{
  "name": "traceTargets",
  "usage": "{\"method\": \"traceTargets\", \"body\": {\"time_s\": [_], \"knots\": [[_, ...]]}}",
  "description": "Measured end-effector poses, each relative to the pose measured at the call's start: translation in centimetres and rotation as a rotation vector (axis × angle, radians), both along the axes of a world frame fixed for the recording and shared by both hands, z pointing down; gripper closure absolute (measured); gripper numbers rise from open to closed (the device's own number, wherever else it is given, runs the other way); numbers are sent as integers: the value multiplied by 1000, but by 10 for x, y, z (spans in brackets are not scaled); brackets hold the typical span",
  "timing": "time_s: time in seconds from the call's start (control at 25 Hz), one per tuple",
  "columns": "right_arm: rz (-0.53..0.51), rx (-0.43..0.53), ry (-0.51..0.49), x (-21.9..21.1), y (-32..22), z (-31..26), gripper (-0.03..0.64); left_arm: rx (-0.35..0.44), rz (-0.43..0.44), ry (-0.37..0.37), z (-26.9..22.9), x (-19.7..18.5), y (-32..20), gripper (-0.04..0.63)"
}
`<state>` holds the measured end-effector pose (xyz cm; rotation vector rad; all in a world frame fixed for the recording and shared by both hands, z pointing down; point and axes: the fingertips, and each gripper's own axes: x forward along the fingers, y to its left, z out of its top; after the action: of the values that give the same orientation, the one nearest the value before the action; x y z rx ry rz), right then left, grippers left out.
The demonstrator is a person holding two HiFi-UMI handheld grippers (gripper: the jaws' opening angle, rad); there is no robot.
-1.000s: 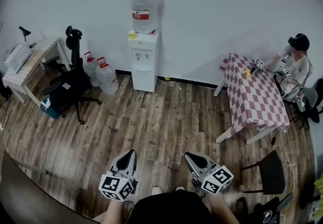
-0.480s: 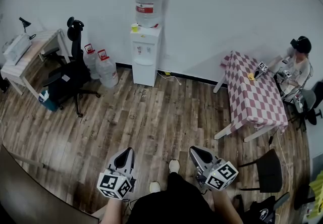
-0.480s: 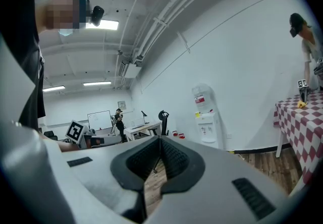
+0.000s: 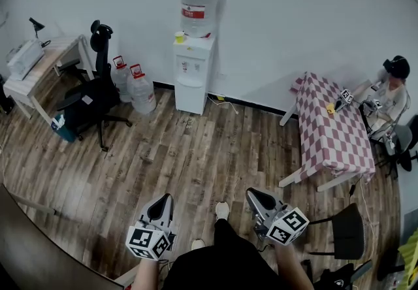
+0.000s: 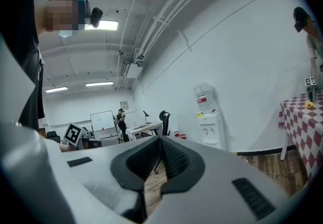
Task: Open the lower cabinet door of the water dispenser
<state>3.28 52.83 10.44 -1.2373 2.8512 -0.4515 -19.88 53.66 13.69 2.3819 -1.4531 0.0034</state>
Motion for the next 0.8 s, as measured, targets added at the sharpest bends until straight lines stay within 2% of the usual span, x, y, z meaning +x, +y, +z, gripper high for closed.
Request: {"method": "traceTargets", "body": {"time_s": [0.24,0.8], "knots": [[-23,-17,-48,8,-47,6,594,-18,-20,-24,1,13,-45,581],[-33,-47,-89,63,-165,23,594,-19,-12,-73,-8,73,-166,581]]}}
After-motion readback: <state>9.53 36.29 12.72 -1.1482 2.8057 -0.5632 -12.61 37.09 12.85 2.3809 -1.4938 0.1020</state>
